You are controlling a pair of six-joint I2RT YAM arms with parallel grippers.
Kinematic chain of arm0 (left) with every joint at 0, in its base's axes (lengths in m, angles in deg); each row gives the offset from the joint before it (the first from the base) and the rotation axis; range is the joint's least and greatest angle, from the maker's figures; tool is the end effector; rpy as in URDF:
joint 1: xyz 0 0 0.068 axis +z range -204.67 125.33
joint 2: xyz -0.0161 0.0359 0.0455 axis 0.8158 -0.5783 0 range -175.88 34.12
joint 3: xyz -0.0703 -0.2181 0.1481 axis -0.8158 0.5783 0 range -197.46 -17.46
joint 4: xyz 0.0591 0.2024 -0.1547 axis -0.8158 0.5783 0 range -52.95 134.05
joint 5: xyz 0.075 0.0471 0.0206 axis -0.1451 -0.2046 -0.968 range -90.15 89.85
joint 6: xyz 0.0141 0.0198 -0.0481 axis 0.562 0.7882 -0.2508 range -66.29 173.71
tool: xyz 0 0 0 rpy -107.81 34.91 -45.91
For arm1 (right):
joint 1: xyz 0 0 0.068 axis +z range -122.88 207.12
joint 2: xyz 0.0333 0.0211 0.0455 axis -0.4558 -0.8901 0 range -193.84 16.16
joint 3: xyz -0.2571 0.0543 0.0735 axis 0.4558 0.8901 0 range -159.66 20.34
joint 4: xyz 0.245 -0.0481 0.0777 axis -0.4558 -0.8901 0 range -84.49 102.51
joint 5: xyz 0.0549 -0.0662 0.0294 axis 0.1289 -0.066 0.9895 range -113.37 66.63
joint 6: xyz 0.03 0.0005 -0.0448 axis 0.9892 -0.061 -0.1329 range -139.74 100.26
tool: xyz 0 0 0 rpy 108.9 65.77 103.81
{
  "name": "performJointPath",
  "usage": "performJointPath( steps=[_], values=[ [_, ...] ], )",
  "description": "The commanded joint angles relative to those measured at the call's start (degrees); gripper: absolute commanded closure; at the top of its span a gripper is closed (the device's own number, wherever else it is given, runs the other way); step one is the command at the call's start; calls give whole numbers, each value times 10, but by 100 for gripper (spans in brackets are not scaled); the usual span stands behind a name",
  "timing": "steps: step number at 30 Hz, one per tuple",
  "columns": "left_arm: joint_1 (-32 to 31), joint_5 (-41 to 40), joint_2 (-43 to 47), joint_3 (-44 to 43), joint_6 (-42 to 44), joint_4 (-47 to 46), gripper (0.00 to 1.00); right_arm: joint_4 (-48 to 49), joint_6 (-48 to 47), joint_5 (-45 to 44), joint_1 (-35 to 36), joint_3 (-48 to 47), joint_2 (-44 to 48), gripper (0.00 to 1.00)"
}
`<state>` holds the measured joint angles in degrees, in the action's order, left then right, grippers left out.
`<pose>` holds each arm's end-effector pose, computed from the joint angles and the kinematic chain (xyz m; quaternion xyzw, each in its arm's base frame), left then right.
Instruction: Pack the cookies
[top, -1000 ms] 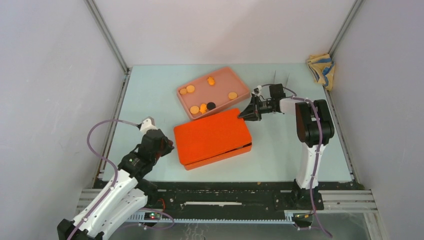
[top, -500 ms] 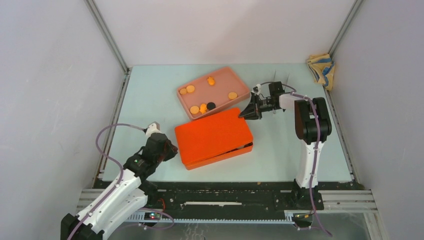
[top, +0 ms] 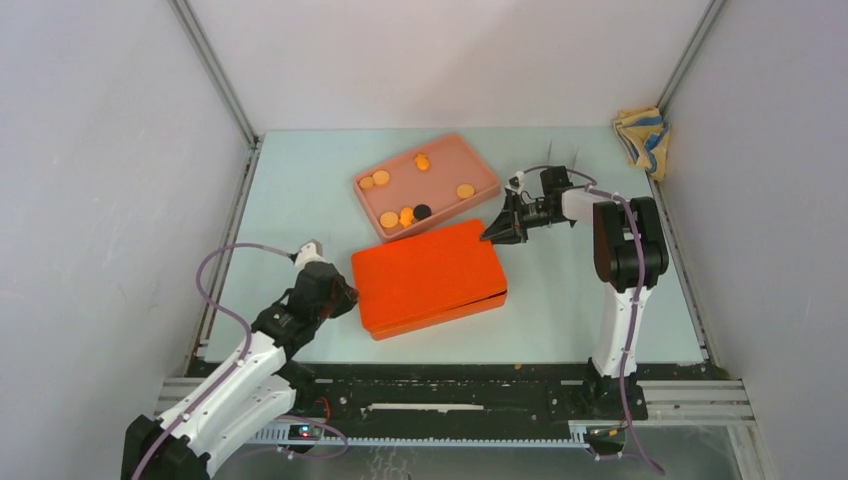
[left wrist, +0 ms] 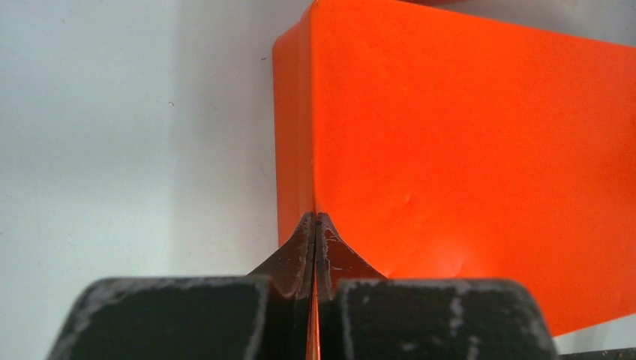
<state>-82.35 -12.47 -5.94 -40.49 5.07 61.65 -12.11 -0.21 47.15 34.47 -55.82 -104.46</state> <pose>0.1373 -0.0634 0.1968 -0.2082 0.8838 -0.1748 0.3807 0.3945 0.0848 0.1318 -0.0191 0.8096 0.5866 0.0122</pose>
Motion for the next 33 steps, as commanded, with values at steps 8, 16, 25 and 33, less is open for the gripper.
performJointPath(
  steps=[8, 16, 25, 33],
  values=[
    [-6, 21, -42, 11, -3, -75, 100, -54, -36, -23, 4, 9, 86, 97],
    [-7, 26, -27, -11, 1, -63, 100, -56, -36, -39, 6, 29, 99, 99],
    [-8, 35, -36, -41, 10, -52, 100, -97, -45, -63, 2, 51, 148, 100],
    [-9, 45, -52, -38, 11, -62, 100, -101, -47, -71, -5, 67, 156, 100]
  ],
)
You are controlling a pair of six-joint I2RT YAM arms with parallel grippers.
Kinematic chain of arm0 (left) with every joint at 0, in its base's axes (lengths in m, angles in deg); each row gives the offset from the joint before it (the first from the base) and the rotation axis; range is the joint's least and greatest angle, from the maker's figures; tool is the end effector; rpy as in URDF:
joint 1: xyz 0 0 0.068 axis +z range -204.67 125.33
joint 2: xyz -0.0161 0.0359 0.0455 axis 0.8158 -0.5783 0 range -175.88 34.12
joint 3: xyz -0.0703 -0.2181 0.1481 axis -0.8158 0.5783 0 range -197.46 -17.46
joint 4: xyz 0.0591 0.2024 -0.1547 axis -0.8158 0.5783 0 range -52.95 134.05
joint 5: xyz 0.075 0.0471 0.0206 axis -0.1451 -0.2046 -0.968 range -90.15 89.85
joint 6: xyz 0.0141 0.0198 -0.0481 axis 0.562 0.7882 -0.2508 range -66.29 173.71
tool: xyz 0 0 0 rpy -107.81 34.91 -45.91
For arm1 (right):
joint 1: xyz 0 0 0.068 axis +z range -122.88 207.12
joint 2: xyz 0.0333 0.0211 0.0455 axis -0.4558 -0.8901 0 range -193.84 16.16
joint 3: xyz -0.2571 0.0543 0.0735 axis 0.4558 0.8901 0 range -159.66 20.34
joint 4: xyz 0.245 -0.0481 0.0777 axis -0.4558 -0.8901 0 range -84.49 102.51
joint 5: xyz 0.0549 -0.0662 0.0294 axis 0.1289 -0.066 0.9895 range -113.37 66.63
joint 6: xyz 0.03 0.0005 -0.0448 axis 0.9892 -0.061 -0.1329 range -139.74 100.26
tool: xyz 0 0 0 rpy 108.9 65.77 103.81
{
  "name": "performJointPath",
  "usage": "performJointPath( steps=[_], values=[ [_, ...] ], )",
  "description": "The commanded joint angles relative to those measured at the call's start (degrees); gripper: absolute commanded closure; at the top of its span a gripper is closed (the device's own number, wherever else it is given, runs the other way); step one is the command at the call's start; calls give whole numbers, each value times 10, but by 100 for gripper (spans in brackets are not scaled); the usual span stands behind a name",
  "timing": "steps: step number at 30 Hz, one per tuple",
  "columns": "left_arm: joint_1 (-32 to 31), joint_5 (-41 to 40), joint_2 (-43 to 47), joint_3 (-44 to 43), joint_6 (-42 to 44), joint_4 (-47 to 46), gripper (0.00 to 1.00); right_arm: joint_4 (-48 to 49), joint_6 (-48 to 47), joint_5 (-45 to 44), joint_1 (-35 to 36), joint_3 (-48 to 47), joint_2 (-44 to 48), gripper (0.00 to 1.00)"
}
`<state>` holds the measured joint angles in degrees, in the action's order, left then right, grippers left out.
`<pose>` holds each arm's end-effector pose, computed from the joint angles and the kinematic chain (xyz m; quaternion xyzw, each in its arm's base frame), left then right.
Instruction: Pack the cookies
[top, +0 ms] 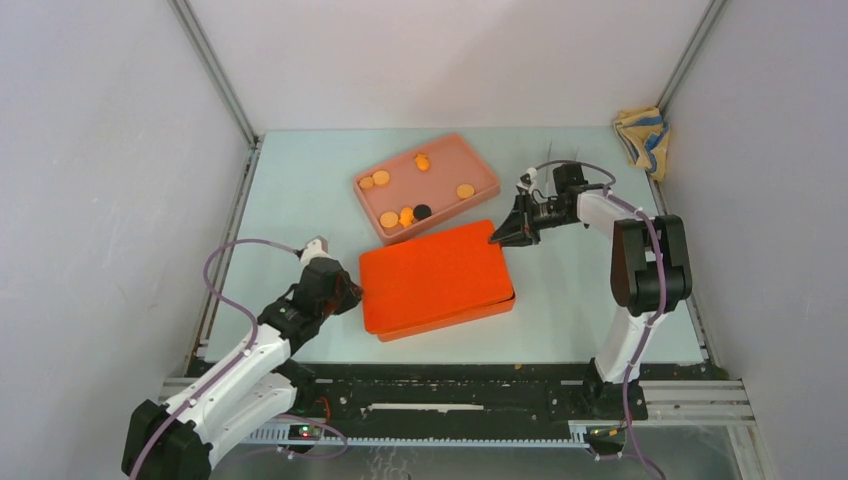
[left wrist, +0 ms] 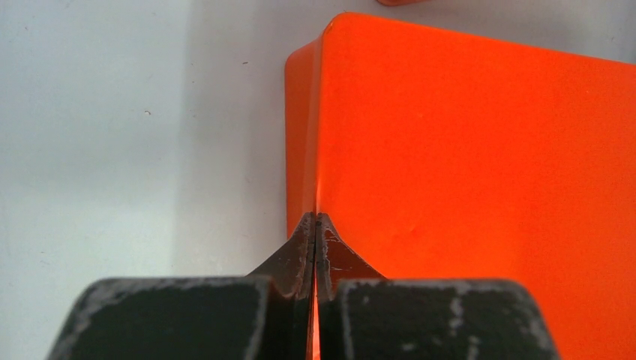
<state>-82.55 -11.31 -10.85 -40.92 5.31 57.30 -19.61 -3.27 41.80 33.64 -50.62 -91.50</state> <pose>0.1486 -0.0708 0.1935 -0.2009 0.8867 -0.1815 0.3747 0.3586 0.0736 0.1839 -0.0268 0.8337 0.5496 0.0463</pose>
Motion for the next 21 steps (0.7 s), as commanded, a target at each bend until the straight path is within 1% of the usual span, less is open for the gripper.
performJointPath(
  steps=[1, 9, 13, 21],
  values=[
    [-7, 33, -1, -34, 9, -19, 100, -26, -16, -22, 3, 20, 31, 100],
    [-7, 47, -20, -38, 8, -37, 100, -13, -4, -34, -25, 23, 9, 100],
    [-7, 59, -22, -40, 3, -46, 100, -20, -8, -42, -27, 23, 3, 99],
    [-7, 84, -22, -71, 3, -50, 100, -39, -17, -88, -27, 23, -7, 95]
  ],
)
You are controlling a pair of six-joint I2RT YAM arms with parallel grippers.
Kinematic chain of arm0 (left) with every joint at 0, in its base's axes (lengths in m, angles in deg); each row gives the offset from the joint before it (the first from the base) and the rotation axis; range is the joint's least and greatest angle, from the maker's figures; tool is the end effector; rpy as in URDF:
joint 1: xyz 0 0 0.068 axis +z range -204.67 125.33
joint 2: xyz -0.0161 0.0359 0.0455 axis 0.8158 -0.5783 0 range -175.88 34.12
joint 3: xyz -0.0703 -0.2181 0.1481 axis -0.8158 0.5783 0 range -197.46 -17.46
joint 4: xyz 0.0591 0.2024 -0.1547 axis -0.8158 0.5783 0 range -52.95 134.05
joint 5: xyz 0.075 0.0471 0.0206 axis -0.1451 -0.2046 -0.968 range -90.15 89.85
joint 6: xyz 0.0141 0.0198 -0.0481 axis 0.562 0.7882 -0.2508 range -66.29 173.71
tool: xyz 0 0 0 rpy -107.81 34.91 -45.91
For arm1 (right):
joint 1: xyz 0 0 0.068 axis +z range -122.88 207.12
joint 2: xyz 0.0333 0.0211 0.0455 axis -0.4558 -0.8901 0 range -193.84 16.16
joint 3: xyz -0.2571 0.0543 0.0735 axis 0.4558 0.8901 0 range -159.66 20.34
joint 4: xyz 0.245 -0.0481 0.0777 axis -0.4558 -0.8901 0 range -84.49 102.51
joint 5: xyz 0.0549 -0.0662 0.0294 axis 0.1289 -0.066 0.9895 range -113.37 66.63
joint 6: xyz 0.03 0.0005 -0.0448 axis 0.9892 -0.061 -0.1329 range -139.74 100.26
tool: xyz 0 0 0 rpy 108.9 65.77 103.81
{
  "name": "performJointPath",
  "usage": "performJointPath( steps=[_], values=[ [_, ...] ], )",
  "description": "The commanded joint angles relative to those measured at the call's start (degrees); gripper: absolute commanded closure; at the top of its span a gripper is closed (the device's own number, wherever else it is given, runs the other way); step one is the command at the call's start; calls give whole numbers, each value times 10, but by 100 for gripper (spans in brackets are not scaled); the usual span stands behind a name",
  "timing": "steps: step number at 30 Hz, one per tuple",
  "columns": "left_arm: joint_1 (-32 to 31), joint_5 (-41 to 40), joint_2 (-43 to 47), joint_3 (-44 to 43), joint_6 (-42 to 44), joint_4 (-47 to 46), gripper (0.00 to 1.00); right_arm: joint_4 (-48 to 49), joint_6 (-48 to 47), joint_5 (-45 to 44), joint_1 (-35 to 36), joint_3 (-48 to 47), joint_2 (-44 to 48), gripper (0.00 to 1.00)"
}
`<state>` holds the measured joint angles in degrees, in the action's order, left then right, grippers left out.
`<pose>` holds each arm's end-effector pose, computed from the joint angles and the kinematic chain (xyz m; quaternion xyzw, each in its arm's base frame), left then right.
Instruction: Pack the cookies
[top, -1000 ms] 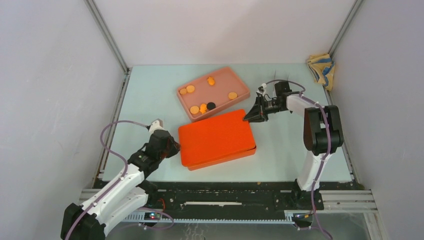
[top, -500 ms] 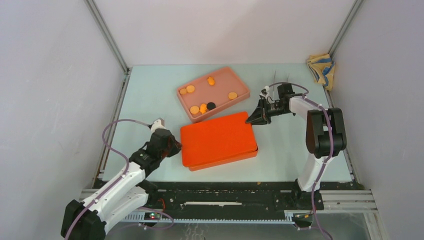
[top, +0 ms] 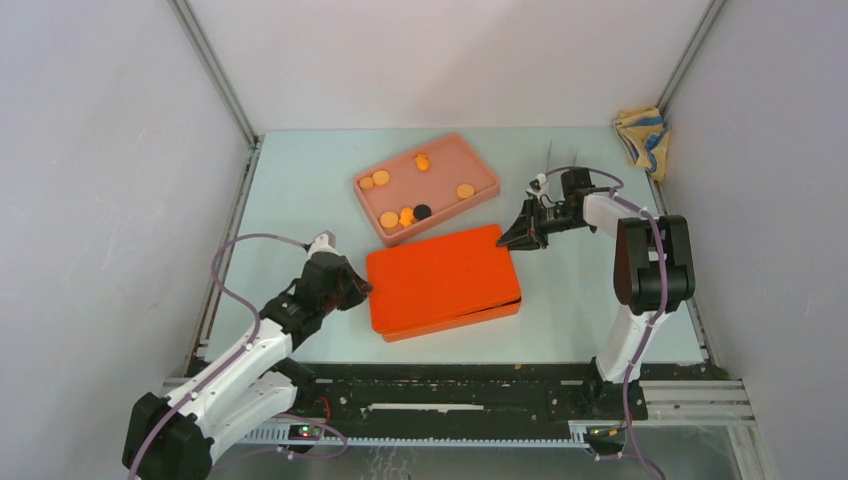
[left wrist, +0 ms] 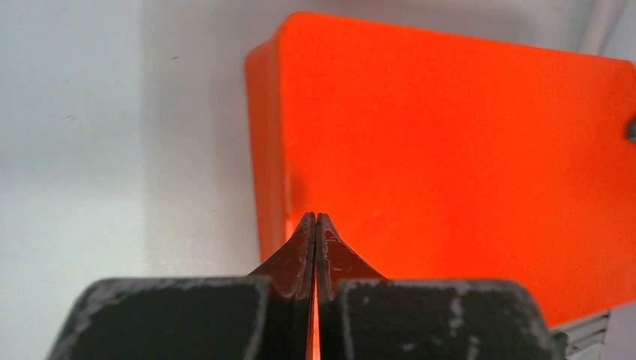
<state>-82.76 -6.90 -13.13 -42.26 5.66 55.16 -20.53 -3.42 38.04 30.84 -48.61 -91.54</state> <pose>0.1548 -0.0778 0.1982 -0.1814 0.8888 -0.2154 0.3616 0.3546 0.0545 0.1720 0.0128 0.8527 0.5201 0.0463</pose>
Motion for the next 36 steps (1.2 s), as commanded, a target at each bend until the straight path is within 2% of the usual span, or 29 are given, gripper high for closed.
performJointPath(
  steps=[1, 9, 15, 24, 26, 29, 32, 33, 36],
  values=[
    [-5, 46, -1, -60, -1, -32, 100, -32, -16, -56, 1, 3, -6, 93],
    [-6, 97, -49, -37, -26, -101, 100, -42, -16, -92, -1, 3, -5, 87],
    [-18, 99, -98, -23, -29, -131, 100, -44, -8, -125, -11, 5, 14, 85],
    [-39, 113, -155, -28, -40, -157, 100, -45, 28, -241, -22, 7, 86, 50],
    [-40, 117, -163, -27, -41, -163, 100, -45, 37, -260, -28, 7, 104, 45],
    [-42, 124, -177, -26, -43, -173, 100, -48, 49, -302, -34, 7, 131, 44],
    [-46, 129, -187, -27, -47, -179, 100, -65, 58, -386, -30, 5, 153, 45],
    [-46, 132, -186, -29, -49, -179, 100, -71, 59, -416, -28, 5, 156, 47],
    [-45, 126, -155, -46, -48, -162, 100, -88, 56, -468, -20, 6, 147, 69]
  ],
)
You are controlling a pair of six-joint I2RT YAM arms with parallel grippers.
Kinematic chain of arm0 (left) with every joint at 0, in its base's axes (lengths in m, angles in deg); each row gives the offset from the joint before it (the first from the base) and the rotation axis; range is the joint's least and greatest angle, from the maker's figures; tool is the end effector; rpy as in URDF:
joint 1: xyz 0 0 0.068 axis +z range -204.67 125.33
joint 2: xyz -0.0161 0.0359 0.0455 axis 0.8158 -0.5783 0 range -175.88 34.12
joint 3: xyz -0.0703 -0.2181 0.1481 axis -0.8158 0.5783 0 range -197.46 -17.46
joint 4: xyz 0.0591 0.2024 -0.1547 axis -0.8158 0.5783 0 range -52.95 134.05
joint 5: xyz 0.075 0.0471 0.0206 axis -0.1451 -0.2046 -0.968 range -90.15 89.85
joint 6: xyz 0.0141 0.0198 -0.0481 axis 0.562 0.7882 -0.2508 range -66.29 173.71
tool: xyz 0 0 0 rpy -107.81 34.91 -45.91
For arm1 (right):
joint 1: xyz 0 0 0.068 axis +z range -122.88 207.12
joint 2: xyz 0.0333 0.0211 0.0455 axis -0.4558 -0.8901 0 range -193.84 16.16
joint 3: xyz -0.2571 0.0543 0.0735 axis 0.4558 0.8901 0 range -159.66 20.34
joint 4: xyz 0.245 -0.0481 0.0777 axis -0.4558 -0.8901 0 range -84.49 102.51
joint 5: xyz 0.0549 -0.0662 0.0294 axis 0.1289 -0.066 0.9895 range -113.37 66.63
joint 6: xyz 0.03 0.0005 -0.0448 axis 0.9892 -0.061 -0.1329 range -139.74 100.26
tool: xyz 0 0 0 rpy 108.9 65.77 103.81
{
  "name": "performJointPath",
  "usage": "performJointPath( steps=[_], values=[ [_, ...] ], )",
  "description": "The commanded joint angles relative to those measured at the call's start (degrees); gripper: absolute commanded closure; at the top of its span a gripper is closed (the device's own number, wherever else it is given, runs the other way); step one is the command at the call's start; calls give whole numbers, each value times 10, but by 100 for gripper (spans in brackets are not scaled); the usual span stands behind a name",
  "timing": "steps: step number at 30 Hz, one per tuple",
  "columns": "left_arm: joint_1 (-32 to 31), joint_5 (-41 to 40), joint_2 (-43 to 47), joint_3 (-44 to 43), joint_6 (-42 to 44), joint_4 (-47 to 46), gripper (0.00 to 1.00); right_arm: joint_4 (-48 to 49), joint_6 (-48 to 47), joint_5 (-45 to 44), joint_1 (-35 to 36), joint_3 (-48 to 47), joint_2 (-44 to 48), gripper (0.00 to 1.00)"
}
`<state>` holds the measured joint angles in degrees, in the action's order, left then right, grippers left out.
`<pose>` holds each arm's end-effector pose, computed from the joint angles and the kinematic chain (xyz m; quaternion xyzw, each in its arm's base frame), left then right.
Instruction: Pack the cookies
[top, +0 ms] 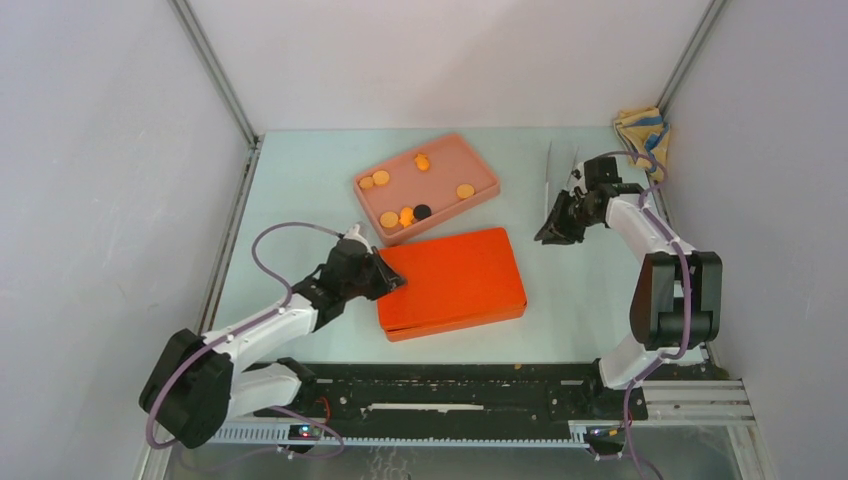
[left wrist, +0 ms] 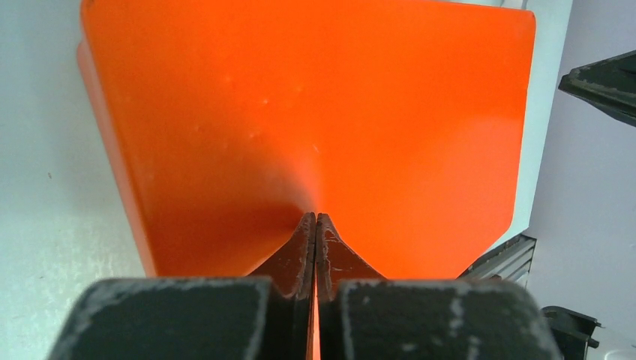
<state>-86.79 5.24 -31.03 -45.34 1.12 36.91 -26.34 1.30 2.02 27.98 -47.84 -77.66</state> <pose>0.1910 -0.1238 0.1864 -0.1384 0.8839 -0.3308 0.3002 0.3300 0.0203 0.2293 0.1189 0.9453 0.2513 0.1708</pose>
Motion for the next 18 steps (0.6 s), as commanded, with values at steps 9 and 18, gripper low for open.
performJointPath(
  steps=[9, 18],
  values=[
    [37, -196, 216, -108, 49, 329, 100, -27, 4, -123, 50, 3, -53, 95],
    [43, -205, 230, 10, 0, 321, 100, -11, 3, -79, 87, 18, -98, 96]
  ],
)
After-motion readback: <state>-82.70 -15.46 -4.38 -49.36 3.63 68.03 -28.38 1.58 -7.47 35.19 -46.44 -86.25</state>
